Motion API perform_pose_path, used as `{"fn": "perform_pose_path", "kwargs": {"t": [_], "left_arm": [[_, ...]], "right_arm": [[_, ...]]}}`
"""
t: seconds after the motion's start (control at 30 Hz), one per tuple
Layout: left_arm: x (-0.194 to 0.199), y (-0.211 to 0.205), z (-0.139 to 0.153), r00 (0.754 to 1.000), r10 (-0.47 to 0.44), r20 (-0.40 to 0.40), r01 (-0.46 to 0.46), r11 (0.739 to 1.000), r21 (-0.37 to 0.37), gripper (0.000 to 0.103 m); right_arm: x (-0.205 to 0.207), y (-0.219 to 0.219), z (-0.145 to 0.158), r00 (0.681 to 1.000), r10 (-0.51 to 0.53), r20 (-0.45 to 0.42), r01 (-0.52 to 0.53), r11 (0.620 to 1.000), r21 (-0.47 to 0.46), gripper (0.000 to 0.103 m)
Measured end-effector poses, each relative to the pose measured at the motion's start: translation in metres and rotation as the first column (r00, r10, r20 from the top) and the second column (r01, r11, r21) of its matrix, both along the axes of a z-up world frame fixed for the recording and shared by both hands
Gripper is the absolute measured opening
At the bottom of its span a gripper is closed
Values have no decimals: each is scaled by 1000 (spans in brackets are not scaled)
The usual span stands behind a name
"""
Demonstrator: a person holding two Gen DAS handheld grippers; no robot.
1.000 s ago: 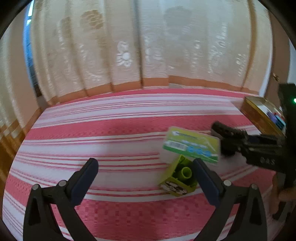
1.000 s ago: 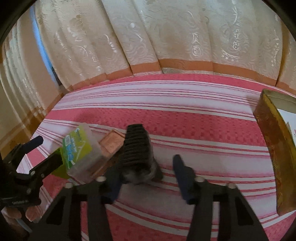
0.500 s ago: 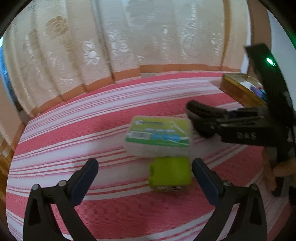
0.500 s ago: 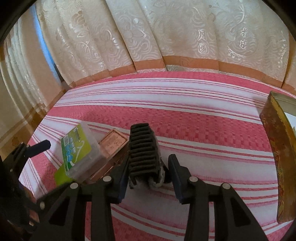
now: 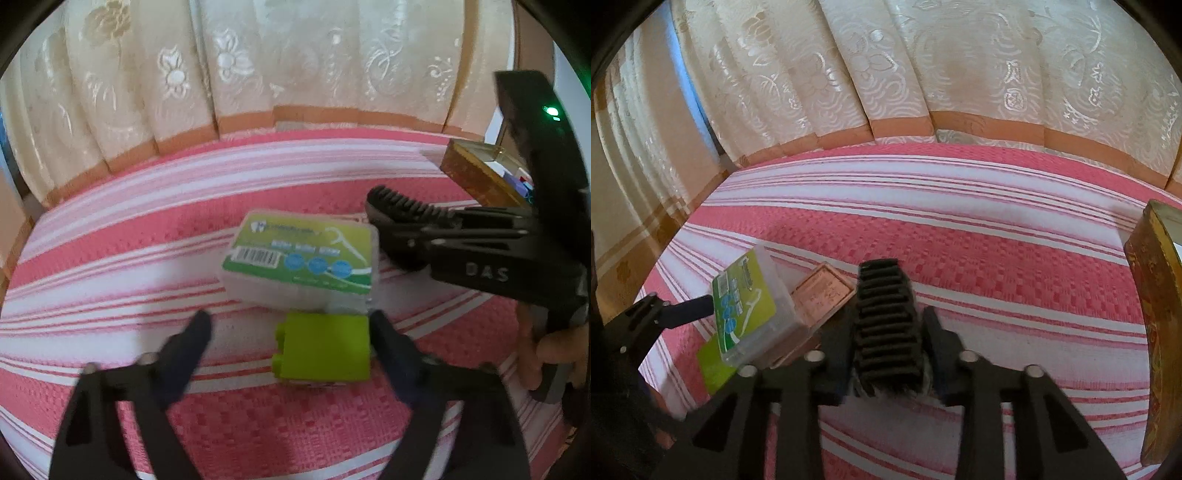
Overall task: Organize rigid objects
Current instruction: 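Grasp the lime-green brick with the left gripper while the right gripper grasps the black brush, then carry the lime-green brick and black brush over the gold tray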
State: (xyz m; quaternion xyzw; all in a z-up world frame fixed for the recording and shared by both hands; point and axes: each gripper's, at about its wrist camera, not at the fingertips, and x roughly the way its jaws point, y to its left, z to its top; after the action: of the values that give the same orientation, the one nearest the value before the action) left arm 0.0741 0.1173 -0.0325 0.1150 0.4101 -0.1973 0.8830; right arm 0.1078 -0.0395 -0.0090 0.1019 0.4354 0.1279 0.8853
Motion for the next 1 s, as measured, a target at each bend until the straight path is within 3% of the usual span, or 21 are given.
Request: {"fn": "perform_pose_path", "kwargs": {"t": [0.07, 0.13, 0.17, 0.2, 0.53, 0.67, 0.83, 1.0], "left_arm": [[3, 2, -3, 1000, 17, -26, -17, 1000, -12, 64], [1, 1, -2, 1000, 22, -20, -23, 1000, -2, 61], [0, 0, -2, 1000, 26, -15, -26, 1000, 6, 56], [-1, -1, -1, 1000, 25, -12, -25, 1000, -2, 41], [-5, 17, 3, 995, 91, -41, -96, 985, -146, 42], [-18, 27, 10, 991, 135, -11, -134, 968, -213, 42], [-27, 33, 16, 981, 192, 37, -179, 956, -234, 42], [-34, 42, 20, 953, 293, 77, -262, 924, -279, 42]], "right_arm": [[-1, -2, 0, 1000, 3, 1, -3, 1000, 14, 34], [-2, -5, 0, 1000, 5, 2, -5, 1000, 28, 33], [-2, -6, 0, 1000, 5, 5, -5, 999, 37, 32], [-3, -7, 0, 1000, 5, 8, -5, 999, 42, 31], [-9, -23, 4, 1000, 3, 23, -7, 986, 165, 31], [-13, -28, 10, 999, 1, 53, -12, 980, 201, 31], [-19, -28, 16, 996, 30, 88, -51, 968, 246, 31], [-28, -27, 25, 988, 51, 149, -87, 965, 246, 31]]}}
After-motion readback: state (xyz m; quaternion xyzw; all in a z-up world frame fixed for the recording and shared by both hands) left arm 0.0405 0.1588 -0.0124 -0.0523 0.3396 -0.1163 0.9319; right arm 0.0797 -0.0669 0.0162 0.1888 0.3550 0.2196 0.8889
